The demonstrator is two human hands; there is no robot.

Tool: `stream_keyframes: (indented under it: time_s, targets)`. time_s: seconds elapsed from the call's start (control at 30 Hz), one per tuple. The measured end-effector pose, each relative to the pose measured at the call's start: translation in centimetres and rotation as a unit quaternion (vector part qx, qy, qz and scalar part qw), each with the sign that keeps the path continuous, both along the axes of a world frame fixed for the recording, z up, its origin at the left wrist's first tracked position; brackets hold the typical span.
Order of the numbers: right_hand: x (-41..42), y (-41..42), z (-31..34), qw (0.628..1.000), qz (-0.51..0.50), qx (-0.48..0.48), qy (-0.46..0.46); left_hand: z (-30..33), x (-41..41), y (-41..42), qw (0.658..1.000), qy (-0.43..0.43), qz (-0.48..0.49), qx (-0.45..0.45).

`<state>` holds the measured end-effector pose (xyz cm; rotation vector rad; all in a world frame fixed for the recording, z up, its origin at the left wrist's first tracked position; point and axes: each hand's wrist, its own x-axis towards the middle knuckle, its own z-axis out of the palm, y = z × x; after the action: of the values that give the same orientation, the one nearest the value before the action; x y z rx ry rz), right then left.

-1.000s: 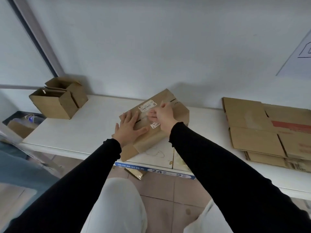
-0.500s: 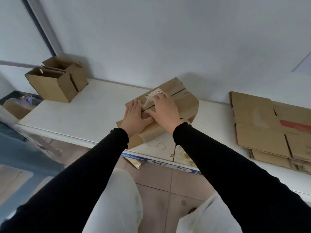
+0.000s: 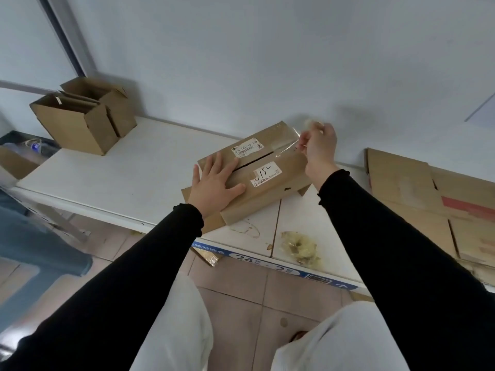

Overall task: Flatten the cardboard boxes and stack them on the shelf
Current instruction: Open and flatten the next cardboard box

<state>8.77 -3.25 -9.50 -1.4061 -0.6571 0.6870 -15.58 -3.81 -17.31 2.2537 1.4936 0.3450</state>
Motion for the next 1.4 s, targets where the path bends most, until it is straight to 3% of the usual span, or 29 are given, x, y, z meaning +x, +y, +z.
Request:
stream_keyframes:
  time_s: [0.07,0.1,0.13,0.23,0.37,0.43,0.5,0.6,0.63,0.8,0.9,0.97,1.07,1.1,1.17,1.2,1.27,1.33,1.4]
  targets:
    - [0.8,-0.4,-1.0,0.953,0.048,-0.065,-0.292,0.3,0.7,-0.3,1.0,-0.004,0.007,0.006]
    - [0.9,-0.5,-1.6,0.915,0.077,-0.093,-0.385,0.5,1.0,-0.5,1.0,-0.006,0.011,0.003]
    - [0.8,-0.4,-2.1,0.898,0.091,-0.105,-0.417,0.6,1.3,-0.7,1.0,-0.012,0.017,-0.004]
    - [-0.6,-0.3,-2.4,0.929,0.101,-0.084,-0.347,1.4,0.4,-0.5,0.998,-0.038,0.051,0.0]
    - [-3.8,-1.7,-6.3,0.908,0.167,-0.138,-0.36,0.9,-3.5,0.5,0.995,0.066,0.054,0.049]
    - [-4.8,-2.6,-8.3,0.906,0.15,-0.127,-0.376,0.1,-4.7,0.6,0.994,0.087,0.044,0.039]
    - [-5.2,-2.4,-8.6,0.866,0.127,-0.115,-0.47,-0.3,-4.9,0.6,0.995,0.08,0.045,0.034]
    - [-6.2,-1.4,-7.6,0.742,0.13,-0.085,-0.652,-0.2,-4.2,0.8,0.995,0.083,0.046,0.023]
    - [-6.8,-1.4,-7.4,0.716,0.155,-0.08,-0.676,0.0,-4.0,0.8,0.994,0.094,0.047,0.021]
    - [-6.4,-1.4,-8.1,0.683,0.248,-0.106,-0.678,-0.3,-2.7,0.7,0.993,0.093,0.052,0.042]
    - [-6.0,-1.1,-7.5,0.701,0.222,-0.098,-0.671,-0.8,-2.4,0.4,0.992,0.091,0.061,0.065]
    - [-6.0,-0.8,-7.3,0.755,0.207,-0.089,-0.615,-0.9,-2.5,0.3,0.991,0.093,0.06,0.072]
    - [-5.1,0.0,-6.9,0.941,0.144,-0.091,-0.293,-1.0,-2.6,0.3,0.991,0.095,0.06,0.073]
    - [-4.5,0.3,-6.6,0.975,0.113,-0.087,-0.17,-1.0,-2.7,0.3,0.991,0.097,0.06,0.073]
    - [-3.3,0.6,-6.3,0.993,0.08,-0.09,0.019,-1.2,-2.7,0.3,0.99,0.099,0.061,0.077]
    - [-2.8,0.7,-6.3,0.99,0.081,-0.097,0.059,-1.2,-2.7,0.3,0.99,0.099,0.061,0.079]
    - [-2.3,0.9,-6.5,0.99,0.093,-0.105,0.006,-1.2,-2.6,0.3,0.99,0.099,0.062,0.08]
    - [-2.2,1.1,-6.7,0.967,0.096,-0.114,-0.207,-1.2,-2.7,0.4,0.99,0.097,0.063,0.079]
    - [-2.1,1.3,-6.9,0.901,0.09,-0.127,-0.404,-1.2,-2.7,0.4,0.99,0.095,0.062,0.079]
